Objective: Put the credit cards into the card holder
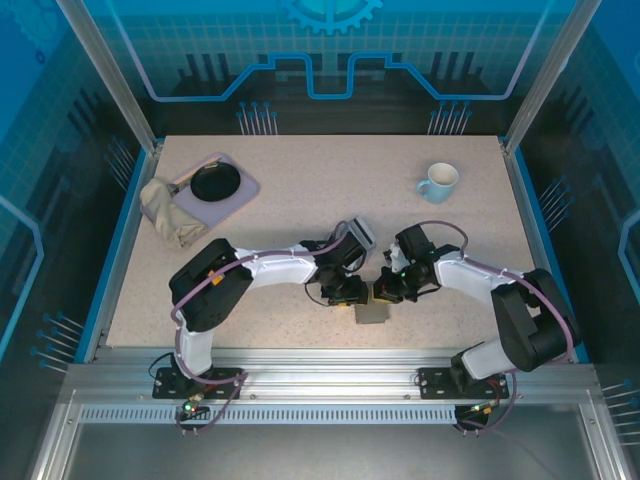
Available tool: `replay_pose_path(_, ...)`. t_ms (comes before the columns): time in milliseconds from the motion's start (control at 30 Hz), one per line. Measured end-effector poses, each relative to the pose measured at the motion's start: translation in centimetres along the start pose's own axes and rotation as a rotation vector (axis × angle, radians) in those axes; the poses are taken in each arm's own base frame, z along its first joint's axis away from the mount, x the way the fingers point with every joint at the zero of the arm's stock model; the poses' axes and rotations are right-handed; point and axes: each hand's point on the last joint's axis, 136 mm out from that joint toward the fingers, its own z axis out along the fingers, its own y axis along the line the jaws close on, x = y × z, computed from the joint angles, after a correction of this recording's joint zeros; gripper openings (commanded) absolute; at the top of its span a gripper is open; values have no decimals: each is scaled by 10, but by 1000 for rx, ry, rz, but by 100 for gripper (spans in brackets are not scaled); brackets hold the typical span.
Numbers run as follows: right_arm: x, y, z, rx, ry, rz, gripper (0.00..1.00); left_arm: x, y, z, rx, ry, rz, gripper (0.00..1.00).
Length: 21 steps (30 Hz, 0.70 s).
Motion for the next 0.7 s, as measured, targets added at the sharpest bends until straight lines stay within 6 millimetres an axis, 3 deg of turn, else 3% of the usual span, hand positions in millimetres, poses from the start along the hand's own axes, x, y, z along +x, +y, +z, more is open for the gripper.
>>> replay_pose_path(67, 0, 2, -2, -5, -9, -5, 21, 0, 0, -1, 9, -13, 3, 44)
replay_pose_path(167, 0, 8, -12, -2, -47, -40, 55, 2, -1, -5, 21, -68, 26, 54)
replay_pose_path(200, -1, 10, -20, 1, -73, -53, 64, 4, 1, -9, 13, -93, 36, 59)
replay_pose_path(267, -11, 21, -45, 7, -174, -103, 74, 5, 8, -22, -18, -152, 52, 68)
replay_pose_path(300, -21, 27, -62, 24, -253, -131, 89, 3, 11, -33, -35, -197, 71, 73)
replay_pose_path(333, -33, 32, -82, 44, -343, -158, 93, -1, 13, -47, -52, -250, 83, 86)
replay_pose_path(400, -59, 35, -124, 122, -536, -202, 95, -18, 16, -79, -69, -372, 93, 98)
replay_pose_path(500, -89, 12, -165, 326, -753, -236, 97, -55, 38, -137, -105, -579, 56, 99)
replay_pose_path(600, -111, -31, -178, 562, -859, -255, 98, -89, 86, -188, -226, -763, -1, 99)
replay_pose_path(700, -122, -79, -167, 724, -845, -242, 98, -106, 135, -225, -361, -873, -45, 99)
